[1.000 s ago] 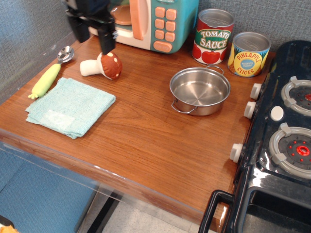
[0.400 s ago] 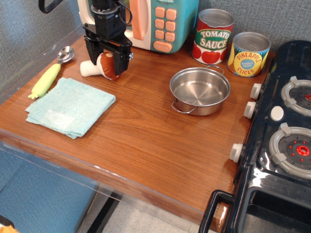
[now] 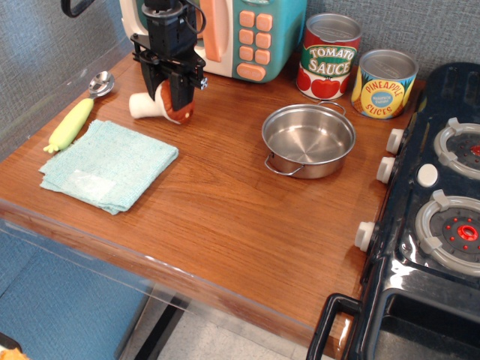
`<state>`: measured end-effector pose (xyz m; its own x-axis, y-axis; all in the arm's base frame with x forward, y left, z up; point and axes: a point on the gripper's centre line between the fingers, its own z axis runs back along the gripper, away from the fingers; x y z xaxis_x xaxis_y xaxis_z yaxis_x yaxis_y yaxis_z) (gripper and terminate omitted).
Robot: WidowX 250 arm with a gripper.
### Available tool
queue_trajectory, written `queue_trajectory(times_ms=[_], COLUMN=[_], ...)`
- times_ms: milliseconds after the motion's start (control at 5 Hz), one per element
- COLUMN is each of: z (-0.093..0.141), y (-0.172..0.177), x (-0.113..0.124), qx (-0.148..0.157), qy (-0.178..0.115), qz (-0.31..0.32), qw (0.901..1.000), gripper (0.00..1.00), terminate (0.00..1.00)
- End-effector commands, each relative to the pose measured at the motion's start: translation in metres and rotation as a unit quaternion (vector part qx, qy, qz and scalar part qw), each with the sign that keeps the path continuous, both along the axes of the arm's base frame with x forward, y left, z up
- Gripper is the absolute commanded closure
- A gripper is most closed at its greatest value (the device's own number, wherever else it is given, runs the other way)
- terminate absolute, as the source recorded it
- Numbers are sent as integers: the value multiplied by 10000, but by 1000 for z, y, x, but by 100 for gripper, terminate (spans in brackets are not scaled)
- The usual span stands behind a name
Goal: Place the mushroom on the blue cloth.
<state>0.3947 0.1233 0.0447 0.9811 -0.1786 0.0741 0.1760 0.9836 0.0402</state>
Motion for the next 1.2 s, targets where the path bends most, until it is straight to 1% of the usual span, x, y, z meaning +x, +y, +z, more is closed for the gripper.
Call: queue_trajectory(times_ms=[0,400,600,800,1000], z=[83,61,54,51,52], y=[-10,17,25,31,28], x=[-18,-80,-101,-117,-121], qx=[396,558,629,532,580], qy=[-1028,-607,-296,-172,-144], qz=[-535,-499,-538,-494,-680], qw=[9925,9953,9961,9972,9959], gripper=[100,100,100,100,0], terminate=[0,0,0,0,0])
